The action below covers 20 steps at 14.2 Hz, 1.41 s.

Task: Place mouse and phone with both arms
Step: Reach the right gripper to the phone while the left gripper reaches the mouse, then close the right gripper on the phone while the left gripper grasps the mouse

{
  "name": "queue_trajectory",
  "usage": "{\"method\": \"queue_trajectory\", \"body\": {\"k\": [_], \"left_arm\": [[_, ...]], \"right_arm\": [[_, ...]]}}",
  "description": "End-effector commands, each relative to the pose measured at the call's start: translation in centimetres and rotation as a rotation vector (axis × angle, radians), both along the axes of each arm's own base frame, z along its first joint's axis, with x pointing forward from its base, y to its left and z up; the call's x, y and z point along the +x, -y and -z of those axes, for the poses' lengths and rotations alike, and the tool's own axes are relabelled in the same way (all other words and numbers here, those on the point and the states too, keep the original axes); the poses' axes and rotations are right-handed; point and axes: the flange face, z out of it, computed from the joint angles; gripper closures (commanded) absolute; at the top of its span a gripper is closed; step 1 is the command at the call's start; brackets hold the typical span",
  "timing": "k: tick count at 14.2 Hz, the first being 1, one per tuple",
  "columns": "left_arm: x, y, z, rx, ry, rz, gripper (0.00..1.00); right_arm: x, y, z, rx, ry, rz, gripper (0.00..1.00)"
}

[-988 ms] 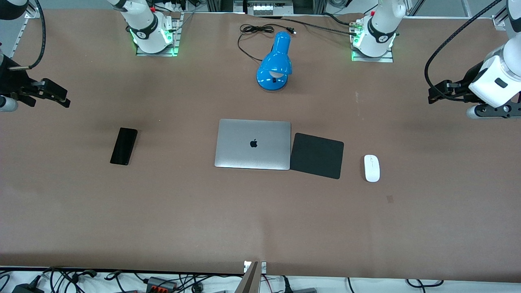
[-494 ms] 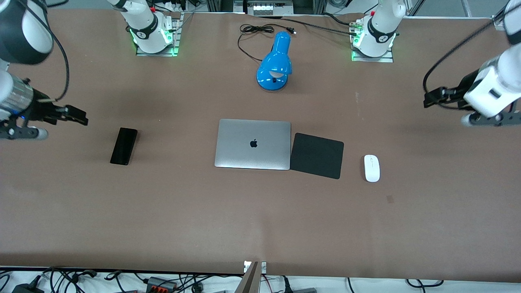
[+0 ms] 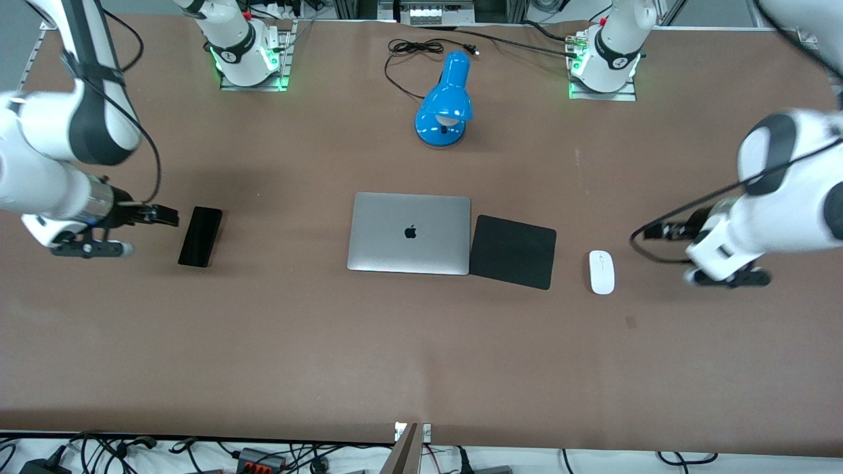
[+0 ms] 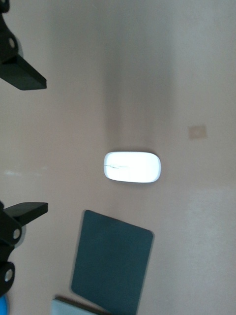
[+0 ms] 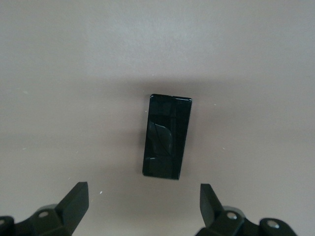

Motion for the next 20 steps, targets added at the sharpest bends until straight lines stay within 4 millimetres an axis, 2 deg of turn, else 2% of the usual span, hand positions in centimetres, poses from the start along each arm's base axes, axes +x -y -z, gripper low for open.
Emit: {"method": "queue_trajectory", "body": {"k": [1,4,6,10,12,17,20], "left_arm": [[-0.2,0.8,5.6,-0.018,0.036,0.013,0.00],[-1.3,2.7,10.4,-0.029,0.139,0.034,0.00],[-1.8,3.4,12.3,-0.030,0.139,0.045,0.00],[-1.5,3.4,15.8,0.015,0.186,0.107,0.00],[-1.8,4.3,16.8,0.011,0.194,0.123,0.00],[-1.9,4.4,18.7,0.007,0.186,0.123,0.00],[-1.9,4.2,18.9,0.010,0.185,0.123,0.00]], "right_arm": [[0.1,0.7,4.3,-0.012,-0.023,-0.006,0.00],[0.1,0.7,7.2,-0.026,-0.057,0.075,0.00],[-0.2,0.8,9.4,-0.028,-0.092,0.085,0.00],[-0.1,2.0,12.0,-0.026,-0.097,0.106,0.00],[-0.3,2.6,13.3,-0.025,-0.107,0.135,0.00],[-0.2,2.1,15.8,-0.038,-0.096,0.201,0.00],[-0.4,2.3,16.1,-0.036,-0.082,0.207,0.00]]}}
